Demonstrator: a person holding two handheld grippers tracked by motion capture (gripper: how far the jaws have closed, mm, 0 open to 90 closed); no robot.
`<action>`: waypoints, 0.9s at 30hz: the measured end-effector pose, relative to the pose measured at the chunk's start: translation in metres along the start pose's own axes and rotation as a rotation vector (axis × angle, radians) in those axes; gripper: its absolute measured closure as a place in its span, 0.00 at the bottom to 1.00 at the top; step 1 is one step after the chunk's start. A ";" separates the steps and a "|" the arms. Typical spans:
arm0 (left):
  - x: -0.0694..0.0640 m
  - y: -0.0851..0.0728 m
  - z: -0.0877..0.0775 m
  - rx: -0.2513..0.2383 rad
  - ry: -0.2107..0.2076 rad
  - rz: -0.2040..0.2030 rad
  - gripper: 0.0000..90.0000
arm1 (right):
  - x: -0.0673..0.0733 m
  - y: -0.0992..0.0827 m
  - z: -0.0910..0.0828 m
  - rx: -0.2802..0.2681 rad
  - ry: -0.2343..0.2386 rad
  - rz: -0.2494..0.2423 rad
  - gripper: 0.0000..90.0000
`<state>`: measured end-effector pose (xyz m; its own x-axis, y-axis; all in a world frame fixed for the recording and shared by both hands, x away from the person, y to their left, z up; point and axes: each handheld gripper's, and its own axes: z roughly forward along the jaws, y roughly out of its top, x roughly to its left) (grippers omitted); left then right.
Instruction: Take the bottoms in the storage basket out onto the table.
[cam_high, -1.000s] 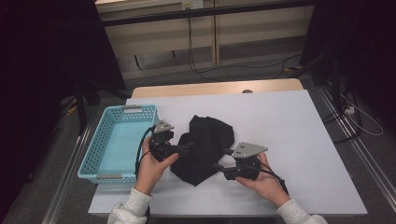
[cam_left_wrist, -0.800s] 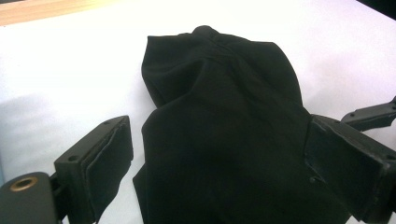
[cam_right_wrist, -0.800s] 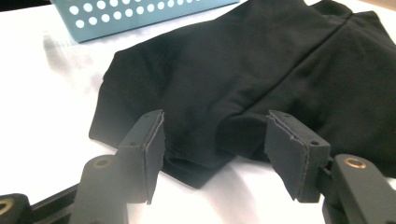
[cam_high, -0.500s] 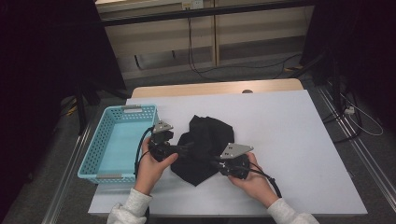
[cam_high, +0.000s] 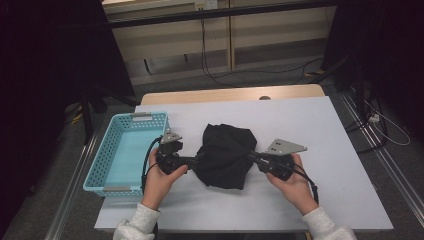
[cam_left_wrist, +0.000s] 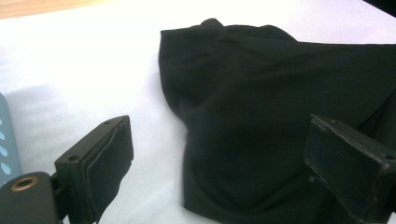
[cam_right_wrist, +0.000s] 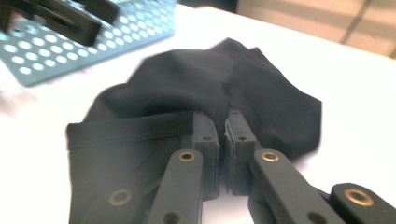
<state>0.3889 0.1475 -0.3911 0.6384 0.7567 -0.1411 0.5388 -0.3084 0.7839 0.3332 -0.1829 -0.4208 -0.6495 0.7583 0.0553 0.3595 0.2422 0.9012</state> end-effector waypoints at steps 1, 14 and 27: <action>0.000 0.000 0.000 -0.001 0.002 -0.002 0.09 | -0.004 -0.002 -0.003 0.000 -0.010 0.011 0.96; -0.004 -0.001 0.009 0.017 -0.003 0.011 0.09 | -0.014 -0.014 -0.014 0.038 -0.045 0.018 0.95; -0.002 -0.003 0.018 0.038 -0.016 0.008 0.10 | -0.035 -0.017 -0.032 0.007 -0.101 0.093 0.95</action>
<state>0.3959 0.1365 -0.4045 0.6513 0.7449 -0.1451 0.5540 -0.3359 0.7617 0.3281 -0.2329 -0.4237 -0.5424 0.8348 0.0946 0.4202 0.1720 0.8910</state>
